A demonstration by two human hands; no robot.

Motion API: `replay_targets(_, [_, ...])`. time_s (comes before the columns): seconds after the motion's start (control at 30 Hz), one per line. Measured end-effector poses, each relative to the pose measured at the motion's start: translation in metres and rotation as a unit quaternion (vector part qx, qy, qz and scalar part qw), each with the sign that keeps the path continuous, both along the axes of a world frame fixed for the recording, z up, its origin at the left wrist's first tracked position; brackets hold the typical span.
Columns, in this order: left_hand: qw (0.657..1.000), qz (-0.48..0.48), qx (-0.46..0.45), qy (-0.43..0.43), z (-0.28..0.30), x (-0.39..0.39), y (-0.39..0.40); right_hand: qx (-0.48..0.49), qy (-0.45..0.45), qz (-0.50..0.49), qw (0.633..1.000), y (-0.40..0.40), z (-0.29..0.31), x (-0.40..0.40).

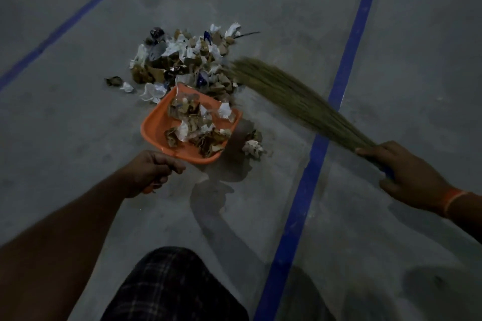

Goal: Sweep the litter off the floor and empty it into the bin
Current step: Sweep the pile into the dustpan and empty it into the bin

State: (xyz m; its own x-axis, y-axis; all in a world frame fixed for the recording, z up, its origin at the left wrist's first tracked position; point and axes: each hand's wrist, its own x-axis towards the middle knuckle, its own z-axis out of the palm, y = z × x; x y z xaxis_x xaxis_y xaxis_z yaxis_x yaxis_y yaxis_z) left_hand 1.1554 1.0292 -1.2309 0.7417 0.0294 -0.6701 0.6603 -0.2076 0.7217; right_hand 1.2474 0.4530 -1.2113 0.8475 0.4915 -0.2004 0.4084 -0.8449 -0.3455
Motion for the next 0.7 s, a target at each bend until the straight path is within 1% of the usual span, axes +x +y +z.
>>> replay_targets(0.17, [1.000,0.003,0.003,-0.013,-0.018,-0.039,0.001,-0.026,0.004,0.007,1.000,-0.015,-0.031,0.000])
replay_targets(0.23, [1.000,0.012,0.007,-0.011,-0.028,-0.060,-0.003,-0.027,0.022,0.017,0.999,-0.020,-0.046,-0.004])
replay_targets(0.33, [1.000,0.024,-0.002,-0.014,-0.037,-0.093,-0.020,-0.019,0.019,0.032,0.999,-0.033,-0.061,-0.007])
replay_targets(0.47, [1.000,0.028,-0.001,0.008,-0.051,-0.128,-0.041,-0.036,0.020,0.035,0.999,-0.037,-0.069,-0.012])
replay_targets(0.7, [0.999,0.029,-0.004,0.031,-0.050,-0.164,-0.067,-0.056,0.055,0.060,0.995,-0.047,-0.066,-0.024])
